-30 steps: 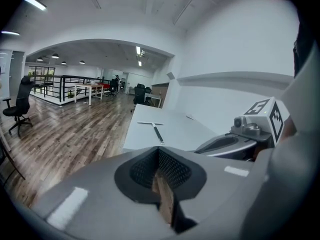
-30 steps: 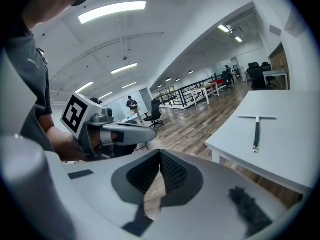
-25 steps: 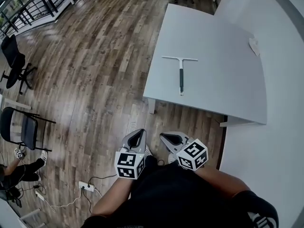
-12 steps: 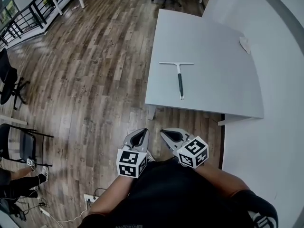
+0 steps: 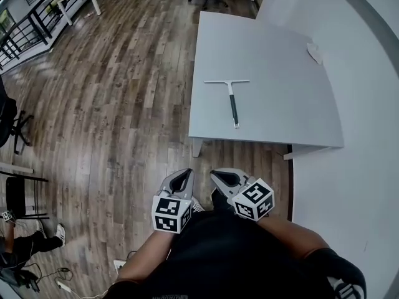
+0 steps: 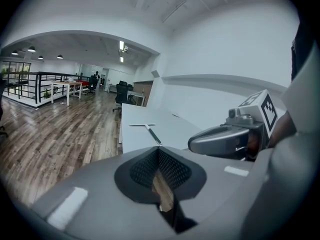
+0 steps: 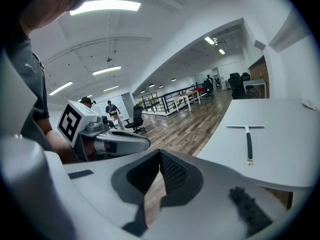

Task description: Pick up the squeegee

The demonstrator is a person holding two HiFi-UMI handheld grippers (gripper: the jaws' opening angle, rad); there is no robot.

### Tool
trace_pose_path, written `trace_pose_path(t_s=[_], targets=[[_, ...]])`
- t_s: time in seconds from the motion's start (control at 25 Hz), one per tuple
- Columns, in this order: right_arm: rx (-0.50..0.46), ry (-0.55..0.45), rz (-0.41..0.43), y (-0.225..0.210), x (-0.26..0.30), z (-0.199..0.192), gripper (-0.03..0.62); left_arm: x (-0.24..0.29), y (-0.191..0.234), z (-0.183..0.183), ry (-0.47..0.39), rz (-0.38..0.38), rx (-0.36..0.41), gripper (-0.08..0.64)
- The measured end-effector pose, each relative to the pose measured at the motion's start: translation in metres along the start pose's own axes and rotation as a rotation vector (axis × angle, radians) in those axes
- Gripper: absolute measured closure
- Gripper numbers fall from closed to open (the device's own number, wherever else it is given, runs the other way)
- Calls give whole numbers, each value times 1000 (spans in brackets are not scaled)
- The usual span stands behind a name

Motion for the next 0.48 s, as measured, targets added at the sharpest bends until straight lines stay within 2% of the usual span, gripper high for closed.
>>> trace_pose_path(t_s=[0.2, 0.48], targets=[[3, 1, 20, 1, 5, -2, 586, 2, -2, -1, 11, -2, 11, 553], [19, -14, 38, -13, 9, 0, 586, 11, 4, 2, 24, 41, 7, 552]])
Point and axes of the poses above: the fingertips, and each gripper's own axes: x forward along the fingers, y to its left, z out of its top, the point moved 5 cm from there along -x, backward along the fingers, and after that the axes turned 1 degree about -y, right-handed, at the moved point
